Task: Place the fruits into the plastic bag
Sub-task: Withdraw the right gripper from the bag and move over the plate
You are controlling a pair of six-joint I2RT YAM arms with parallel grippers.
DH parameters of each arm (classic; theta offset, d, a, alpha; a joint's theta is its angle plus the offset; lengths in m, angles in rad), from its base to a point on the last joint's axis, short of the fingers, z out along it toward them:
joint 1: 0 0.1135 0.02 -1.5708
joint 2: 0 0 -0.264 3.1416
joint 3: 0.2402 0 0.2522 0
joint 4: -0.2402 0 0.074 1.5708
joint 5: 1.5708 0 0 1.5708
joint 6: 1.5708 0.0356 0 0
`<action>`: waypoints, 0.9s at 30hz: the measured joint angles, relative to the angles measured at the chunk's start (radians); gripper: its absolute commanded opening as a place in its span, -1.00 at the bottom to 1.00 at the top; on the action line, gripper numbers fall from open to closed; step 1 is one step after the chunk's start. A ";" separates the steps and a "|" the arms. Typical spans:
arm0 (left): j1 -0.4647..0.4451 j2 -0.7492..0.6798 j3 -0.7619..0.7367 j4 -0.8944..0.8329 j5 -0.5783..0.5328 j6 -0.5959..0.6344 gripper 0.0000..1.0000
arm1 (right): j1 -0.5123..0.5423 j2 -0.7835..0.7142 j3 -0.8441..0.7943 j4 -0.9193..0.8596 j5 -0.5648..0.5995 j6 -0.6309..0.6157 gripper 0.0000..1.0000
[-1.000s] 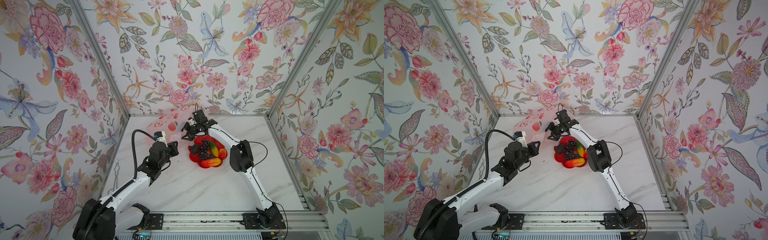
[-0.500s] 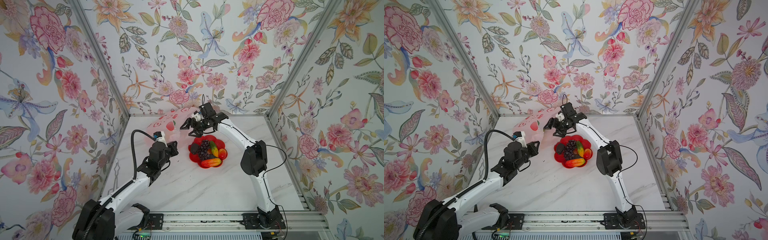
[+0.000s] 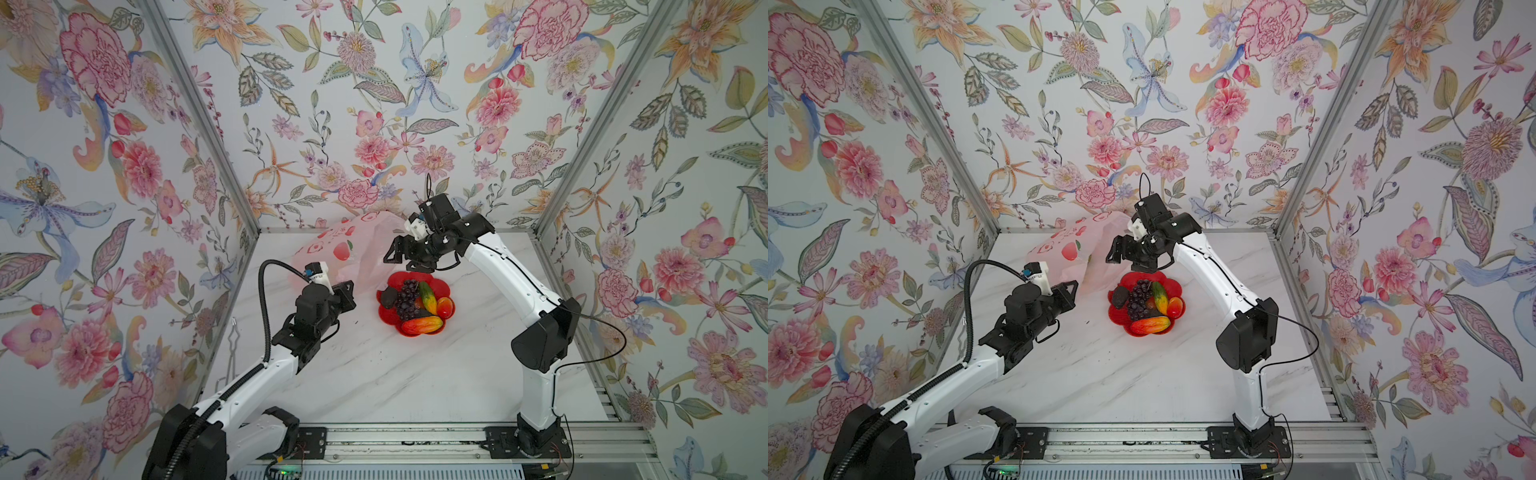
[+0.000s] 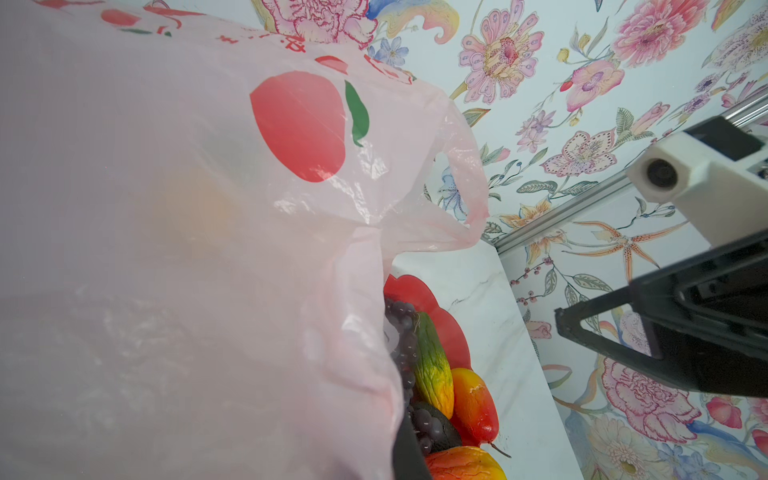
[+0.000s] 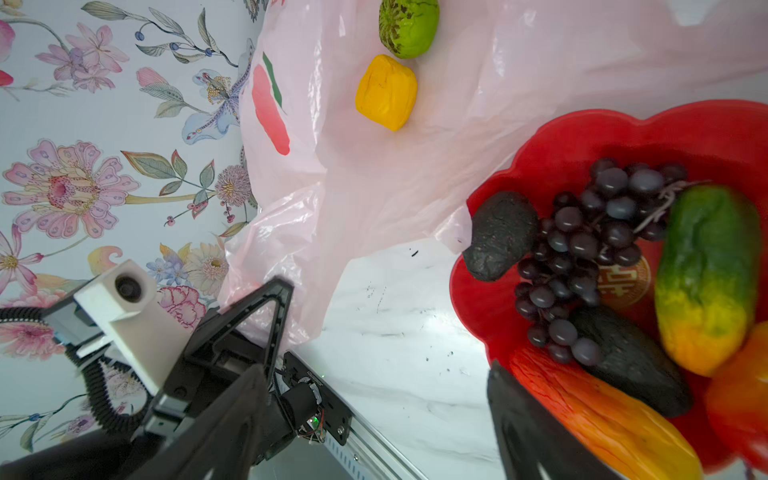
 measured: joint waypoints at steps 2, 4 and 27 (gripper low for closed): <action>0.000 0.000 0.000 0.000 0.002 0.000 -1.00 | 0.000 -0.024 -0.003 -0.033 0.029 -0.024 0.70; 0.000 0.002 0.000 0.000 0.004 0.000 -1.00 | -0.002 -0.045 -0.004 -0.072 0.061 -0.053 0.72; 0.000 0.041 0.019 -0.031 0.006 0.011 -1.00 | -0.010 -0.071 -0.286 -0.290 0.262 -0.273 0.81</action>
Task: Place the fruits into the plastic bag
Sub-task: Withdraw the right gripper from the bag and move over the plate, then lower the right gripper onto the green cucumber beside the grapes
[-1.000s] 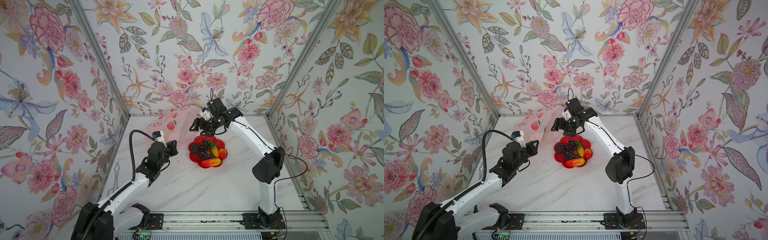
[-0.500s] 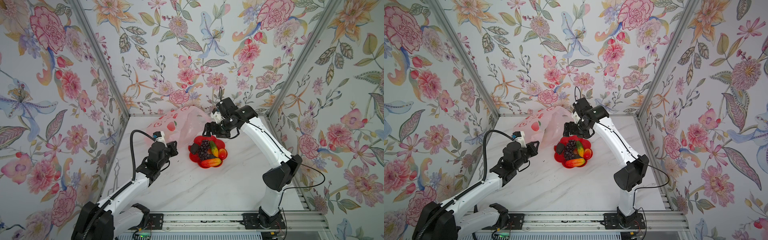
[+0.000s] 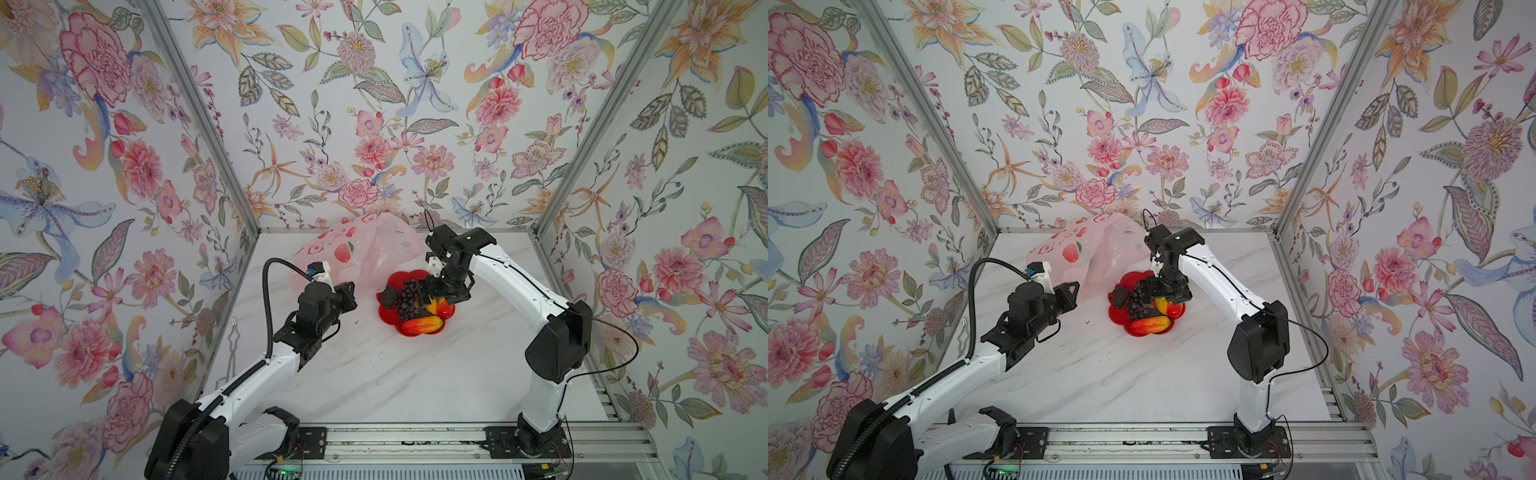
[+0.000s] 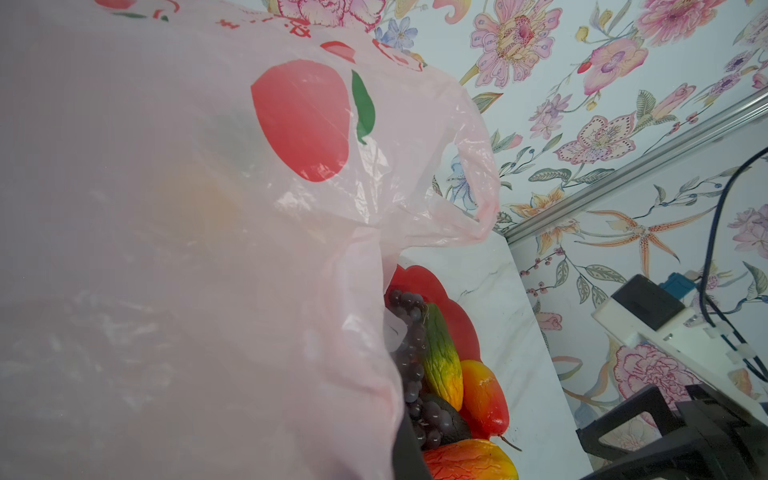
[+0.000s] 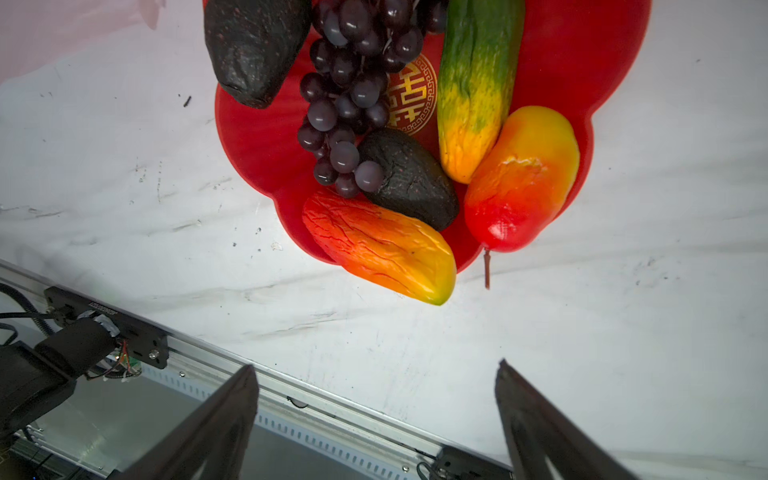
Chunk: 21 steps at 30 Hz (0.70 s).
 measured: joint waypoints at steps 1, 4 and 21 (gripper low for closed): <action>0.000 0.014 0.003 0.000 0.002 0.000 -1.00 | 0.000 0.014 0.000 0.001 0.003 -0.007 0.81; 0.000 0.055 0.021 -0.002 0.011 0.001 -1.00 | 0.000 0.057 0.000 0.002 0.021 -0.021 0.82; 0.002 0.088 0.050 0.000 0.050 0.012 -1.00 | -0.056 0.298 0.187 0.034 0.054 -0.044 0.39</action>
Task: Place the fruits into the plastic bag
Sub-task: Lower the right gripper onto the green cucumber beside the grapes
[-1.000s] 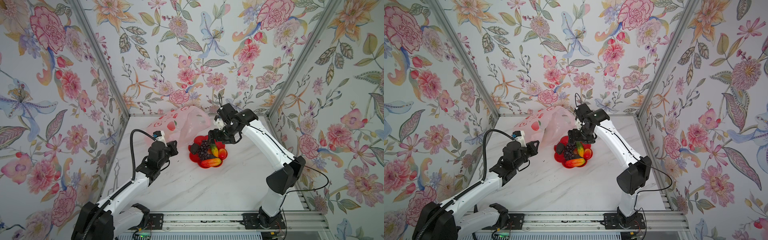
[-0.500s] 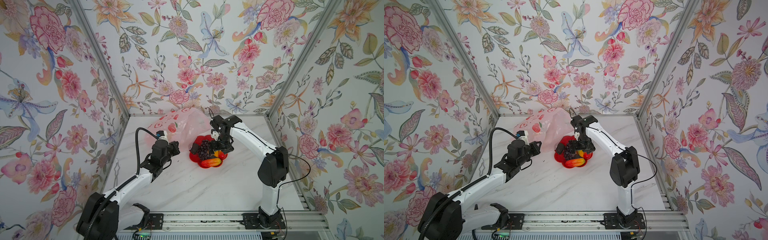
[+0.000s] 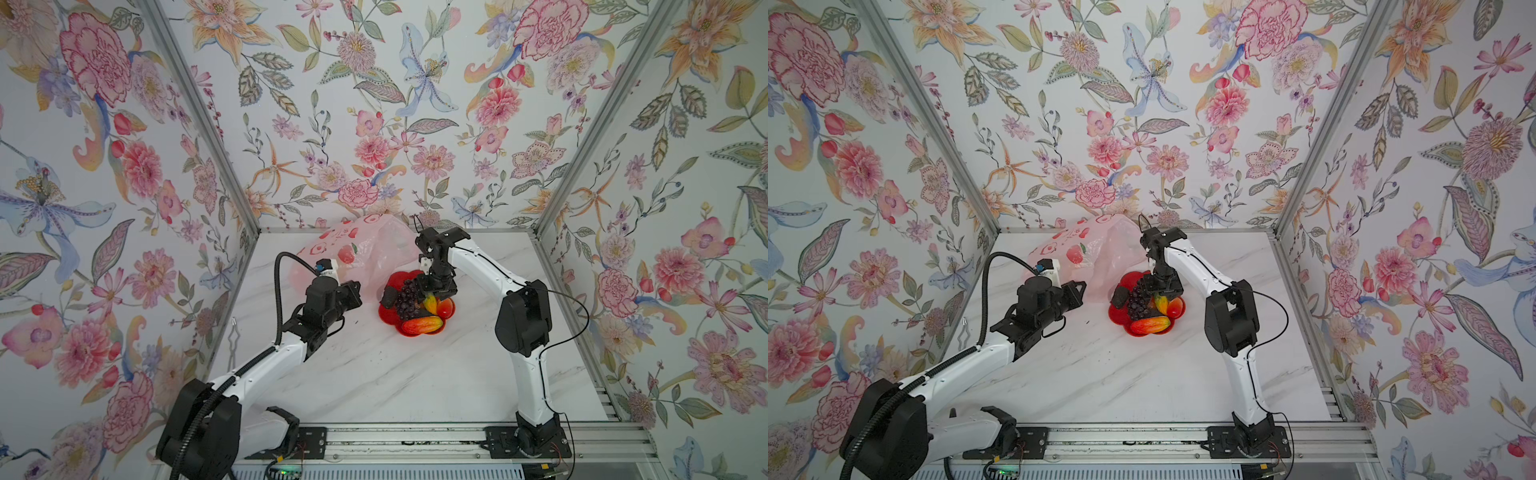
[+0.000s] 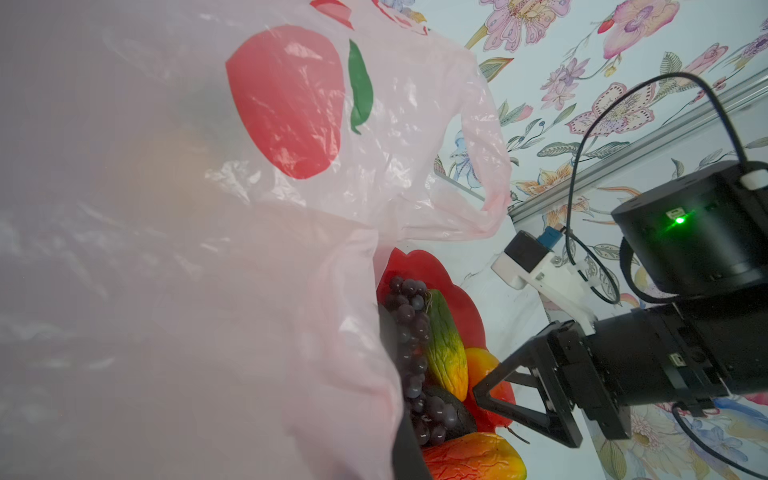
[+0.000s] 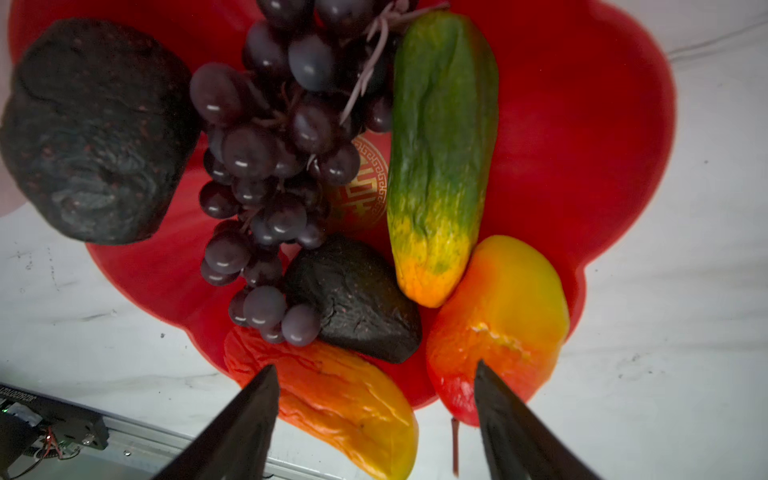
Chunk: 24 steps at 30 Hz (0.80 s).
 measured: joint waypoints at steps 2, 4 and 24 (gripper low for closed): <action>0.000 -0.009 0.000 0.000 0.000 0.000 -1.00 | -0.011 0.027 0.029 0.002 0.000 -0.006 0.34; 0.000 -0.021 0.000 0.000 -0.002 0.000 -1.00 | -0.022 0.051 0.053 0.005 0.000 -0.013 0.29; 0.025 -0.066 0.000 -0.024 -0.007 0.015 -1.00 | -0.041 0.212 0.156 0.010 0.042 -0.044 0.22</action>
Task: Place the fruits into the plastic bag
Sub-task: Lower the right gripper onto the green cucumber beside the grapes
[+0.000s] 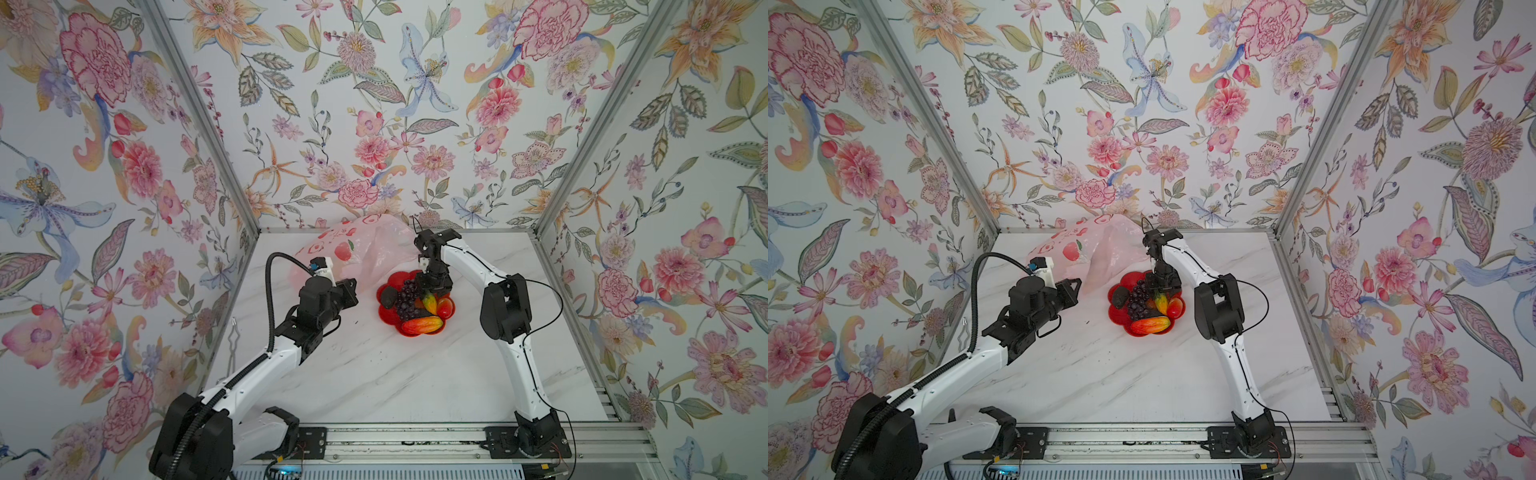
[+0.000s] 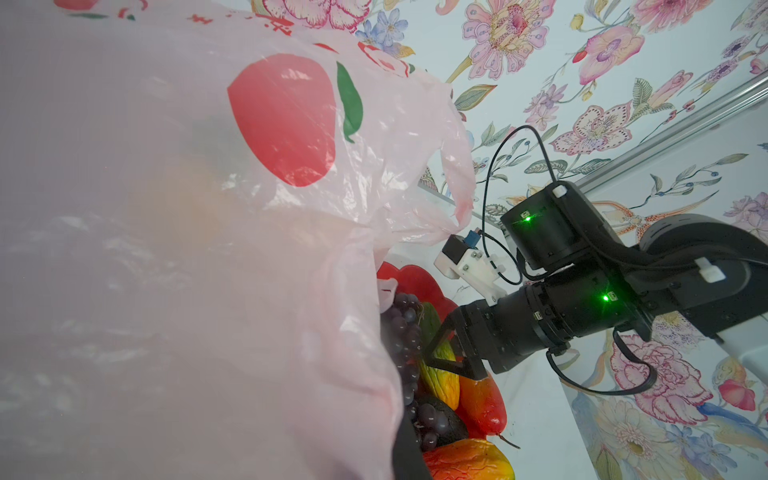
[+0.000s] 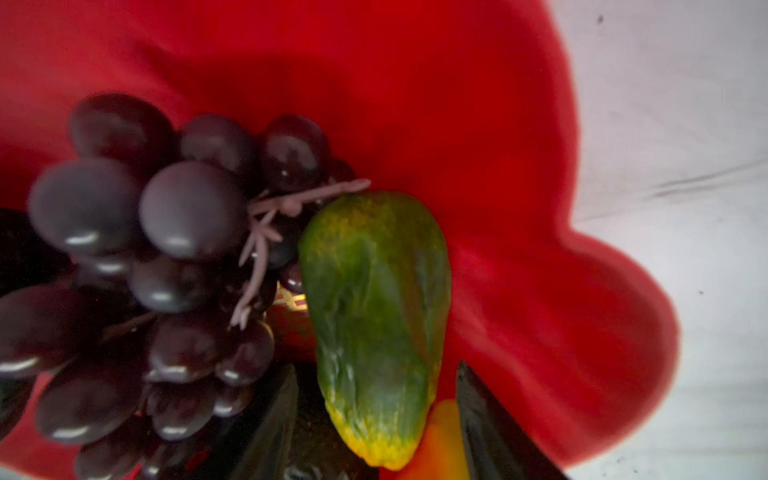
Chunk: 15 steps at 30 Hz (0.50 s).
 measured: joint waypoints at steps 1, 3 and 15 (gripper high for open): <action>0.002 -0.002 0.000 -0.003 0.000 0.000 -1.00 | 0.000 0.006 0.004 0.000 0.000 0.000 0.20; 0.004 -0.003 0.000 -0.007 0.000 0.000 -1.00 | 0.000 0.016 0.011 0.001 0.001 0.000 0.11; 0.010 -0.021 0.000 -0.006 0.001 0.000 -1.00 | 0.012 0.027 0.019 0.014 0.016 0.009 -0.30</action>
